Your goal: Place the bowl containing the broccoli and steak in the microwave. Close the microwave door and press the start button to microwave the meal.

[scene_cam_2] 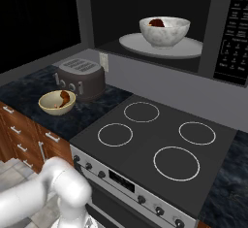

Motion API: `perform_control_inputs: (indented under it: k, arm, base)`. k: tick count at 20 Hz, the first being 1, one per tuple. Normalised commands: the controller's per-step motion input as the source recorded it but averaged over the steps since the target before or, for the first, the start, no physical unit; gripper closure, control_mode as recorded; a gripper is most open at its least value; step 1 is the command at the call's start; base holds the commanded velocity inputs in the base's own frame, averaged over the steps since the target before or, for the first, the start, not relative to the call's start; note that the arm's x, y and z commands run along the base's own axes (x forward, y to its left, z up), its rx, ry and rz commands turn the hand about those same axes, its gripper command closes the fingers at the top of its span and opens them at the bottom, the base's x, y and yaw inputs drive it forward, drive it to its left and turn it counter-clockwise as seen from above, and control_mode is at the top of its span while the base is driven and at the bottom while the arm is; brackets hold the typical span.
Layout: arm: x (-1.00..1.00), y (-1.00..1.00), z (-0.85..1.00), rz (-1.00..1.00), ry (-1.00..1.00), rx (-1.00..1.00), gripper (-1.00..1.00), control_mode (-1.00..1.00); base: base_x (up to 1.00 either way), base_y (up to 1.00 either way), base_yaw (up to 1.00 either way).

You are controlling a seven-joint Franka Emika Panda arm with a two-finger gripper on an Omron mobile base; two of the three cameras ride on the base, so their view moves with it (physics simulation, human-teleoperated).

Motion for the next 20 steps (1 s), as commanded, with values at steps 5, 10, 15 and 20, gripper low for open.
perform_control_inputs:
  k: [5, 10, 15, 20]
  arm:
    - [-0.02, -0.53, 0.00, -0.31, 0.00, 0.00, -1.00, -1.00]
    - [-0.02, -0.87, 0.05, -0.36, 0.00, 0.07, -1.00, -1.00]
    - [-0.48, -1.00, 0.00, -0.40, 0.00, 0.12, -1.00, -1.00]
    - [-0.71, -1.00, 0.11, -0.35, 0.00, 0.11, -1.00, -1.00]
  base:
    - [0.00, 0.00, 0.00]
    - [0.00, 0.00, 0.00]
    - [0.00, 0.00, 0.00]
    - [0.00, 0.00, 0.00]
